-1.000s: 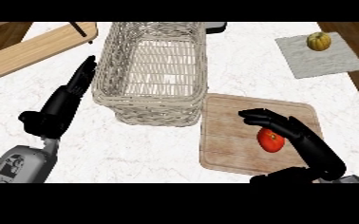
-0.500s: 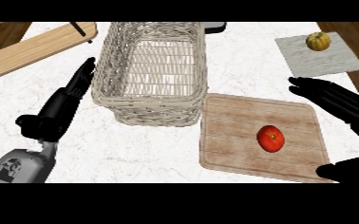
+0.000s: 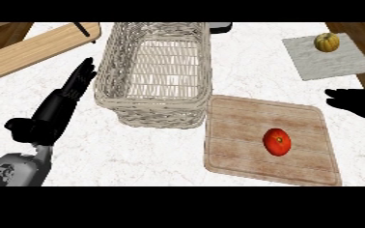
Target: Pick the tomato from the cutting board and place it in the basket
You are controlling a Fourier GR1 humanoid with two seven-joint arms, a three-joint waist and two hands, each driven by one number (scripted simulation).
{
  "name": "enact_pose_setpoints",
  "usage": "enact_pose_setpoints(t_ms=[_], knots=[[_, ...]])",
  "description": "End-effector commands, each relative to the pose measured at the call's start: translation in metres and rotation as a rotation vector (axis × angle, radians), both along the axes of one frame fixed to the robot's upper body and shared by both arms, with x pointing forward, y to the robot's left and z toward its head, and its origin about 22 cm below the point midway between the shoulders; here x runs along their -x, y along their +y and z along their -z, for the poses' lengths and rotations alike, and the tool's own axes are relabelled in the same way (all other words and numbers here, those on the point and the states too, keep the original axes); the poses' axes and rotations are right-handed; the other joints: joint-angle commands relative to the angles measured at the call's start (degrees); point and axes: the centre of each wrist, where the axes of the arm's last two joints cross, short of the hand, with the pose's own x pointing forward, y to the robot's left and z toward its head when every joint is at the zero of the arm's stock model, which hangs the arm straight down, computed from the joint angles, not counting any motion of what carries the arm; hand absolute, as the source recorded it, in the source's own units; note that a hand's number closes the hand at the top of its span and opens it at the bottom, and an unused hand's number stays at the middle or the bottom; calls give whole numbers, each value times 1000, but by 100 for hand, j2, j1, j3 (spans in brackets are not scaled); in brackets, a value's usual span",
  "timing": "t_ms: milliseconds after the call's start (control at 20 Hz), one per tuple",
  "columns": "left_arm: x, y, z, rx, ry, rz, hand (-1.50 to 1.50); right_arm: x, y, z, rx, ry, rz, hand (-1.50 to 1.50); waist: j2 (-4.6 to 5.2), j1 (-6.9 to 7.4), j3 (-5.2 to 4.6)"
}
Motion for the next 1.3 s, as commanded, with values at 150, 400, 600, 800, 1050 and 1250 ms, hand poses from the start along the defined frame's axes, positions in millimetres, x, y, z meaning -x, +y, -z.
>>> enact_pose_setpoints(t_ms=[150,400,600,800,1050,1250], knots=[[-5,0,10,-1,10,29,0,-5,-29,-12,-7,22,29,-150,28,65,6],[-10,0,-5,10,8,19,0,8,-30,19,-27,15,28,-150,25,48,10],[11,-19,-4,14,-9,-5,0,-3,-46,41,-87,30,54,-150,21,99,12],[-4,-13,-5,9,0,25,0,-3,-16,85,-123,25,63,-150,28,91,10],[-2,-18,11,-4,-14,20,0,-22,-12,117,-156,-3,62,-150,32,102,9],[-1,-4,10,-1,-12,10,0,-22,-17,135,-144,-26,61,-150,31,92,8]])
